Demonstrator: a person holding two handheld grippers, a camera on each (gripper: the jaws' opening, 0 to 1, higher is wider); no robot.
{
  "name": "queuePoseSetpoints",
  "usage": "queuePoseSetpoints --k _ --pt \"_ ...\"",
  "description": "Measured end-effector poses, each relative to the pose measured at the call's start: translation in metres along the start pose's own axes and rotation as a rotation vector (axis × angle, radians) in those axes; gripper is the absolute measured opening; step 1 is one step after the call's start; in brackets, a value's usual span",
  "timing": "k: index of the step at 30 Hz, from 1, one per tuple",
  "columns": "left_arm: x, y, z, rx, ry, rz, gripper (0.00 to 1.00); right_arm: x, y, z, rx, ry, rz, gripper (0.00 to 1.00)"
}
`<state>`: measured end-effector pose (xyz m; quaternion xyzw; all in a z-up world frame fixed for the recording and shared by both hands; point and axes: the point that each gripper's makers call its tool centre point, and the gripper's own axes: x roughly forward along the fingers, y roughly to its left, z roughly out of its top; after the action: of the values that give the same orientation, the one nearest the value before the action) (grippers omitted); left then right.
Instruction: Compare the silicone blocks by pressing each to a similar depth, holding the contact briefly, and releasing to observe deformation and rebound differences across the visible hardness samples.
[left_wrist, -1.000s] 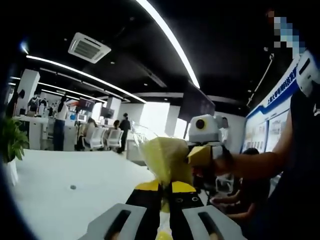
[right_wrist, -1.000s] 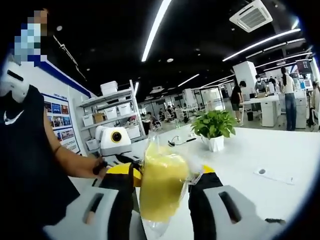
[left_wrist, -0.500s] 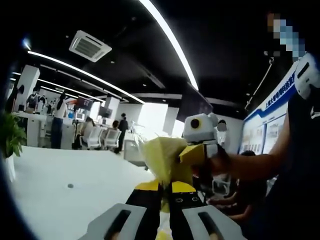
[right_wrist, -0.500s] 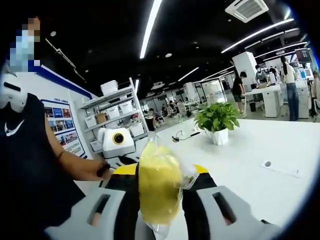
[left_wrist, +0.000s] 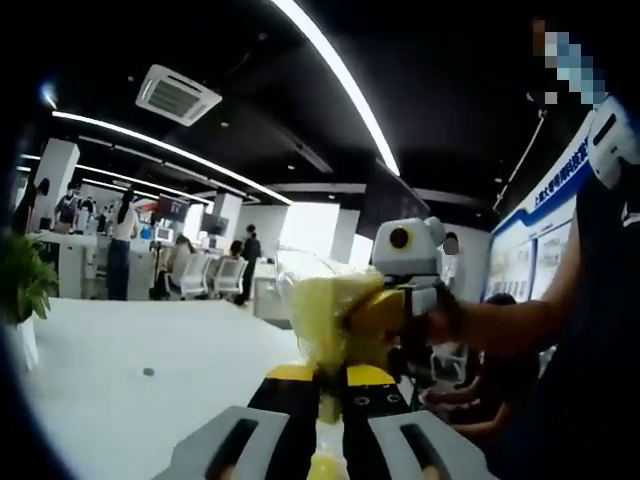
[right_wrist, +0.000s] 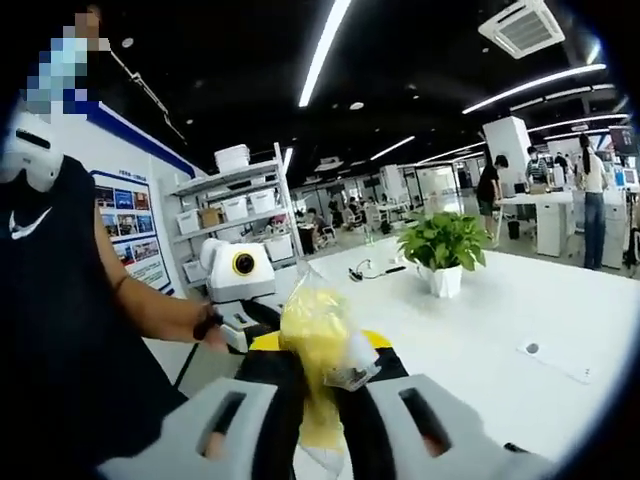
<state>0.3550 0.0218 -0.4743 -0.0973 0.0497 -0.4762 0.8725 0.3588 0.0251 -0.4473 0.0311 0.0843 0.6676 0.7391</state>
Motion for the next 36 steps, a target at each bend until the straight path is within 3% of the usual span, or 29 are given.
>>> queuePoseSetpoints --k 8,18,36 --pt "0.0006 -0.0051 0.0022 0.024 0.01 -0.001 0.08 -0.0039 0.0012 0.0009 0.049 -0.024 0.018 0.02" --pt "0.0003 -0.0068 0.0005 0.016 0.026 -0.003 0.1 -0.0027 0.0045 -0.0014 0.036 0.009 0.007 0.0" --pt "0.0016 -0.0069 0.0026 0.037 0.012 -0.007 0.11 -0.0043 0.0028 0.0005 0.051 -0.012 0.009 0.0"
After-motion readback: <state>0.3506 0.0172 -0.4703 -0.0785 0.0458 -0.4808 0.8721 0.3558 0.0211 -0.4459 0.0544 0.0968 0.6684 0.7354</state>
